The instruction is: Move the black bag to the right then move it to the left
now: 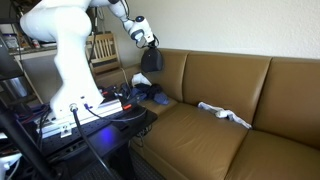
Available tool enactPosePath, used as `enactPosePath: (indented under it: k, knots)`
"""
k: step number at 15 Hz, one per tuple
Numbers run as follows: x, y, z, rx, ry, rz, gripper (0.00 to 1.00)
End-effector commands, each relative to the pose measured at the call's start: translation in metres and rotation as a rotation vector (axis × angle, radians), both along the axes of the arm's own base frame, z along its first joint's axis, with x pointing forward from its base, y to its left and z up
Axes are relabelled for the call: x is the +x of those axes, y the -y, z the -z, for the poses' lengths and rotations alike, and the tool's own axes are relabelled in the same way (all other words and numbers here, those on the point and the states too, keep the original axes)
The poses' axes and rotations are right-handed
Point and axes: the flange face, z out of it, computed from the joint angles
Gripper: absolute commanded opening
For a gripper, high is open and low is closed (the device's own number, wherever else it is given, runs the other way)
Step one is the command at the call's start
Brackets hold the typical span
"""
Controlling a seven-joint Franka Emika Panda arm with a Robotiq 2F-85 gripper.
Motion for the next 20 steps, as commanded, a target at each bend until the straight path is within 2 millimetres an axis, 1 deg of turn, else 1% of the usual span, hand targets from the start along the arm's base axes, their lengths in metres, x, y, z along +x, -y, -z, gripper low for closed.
enactPosePath:
  k: [1, 4, 6, 8, 10, 11, 12, 14, 16, 18, 19, 20]
  knots:
    - [-0.024, 0.069, -0.038, 0.003, -0.071, 0.136, 0.01]
    - [-0.044, 0.128, -0.049, 0.004, -0.11, 0.254, 0.01]
    - [-0.064, 0.168, -0.051, 0.014, -0.133, 0.34, 0.01]
    - [-0.086, 0.208, -0.046, 0.045, -0.167, 0.436, 0.01]
    - [-0.106, 0.245, -0.036, 0.106, -0.218, 0.54, 0.01]
    - [-0.114, 0.26, -0.033, 0.138, -0.239, 0.583, 0.01]
    - [-0.124, 0.279, -0.025, 0.165, -0.26, 0.627, 0.01]
    - [-0.136, 0.313, -0.014, 0.216, -0.28, 0.712, 0.01]
    - [-0.141, 0.345, -0.001, 0.249, -0.278, 0.794, 0.01]
    - [-0.144, 0.374, 0.014, 0.271, -0.265, 0.877, 0.01]
    - [-0.144, 0.385, 0.024, 0.275, -0.259, 0.899, 0.01]
    - [-0.143, 0.39, 0.035, 0.281, -0.254, 0.914, 0.01]
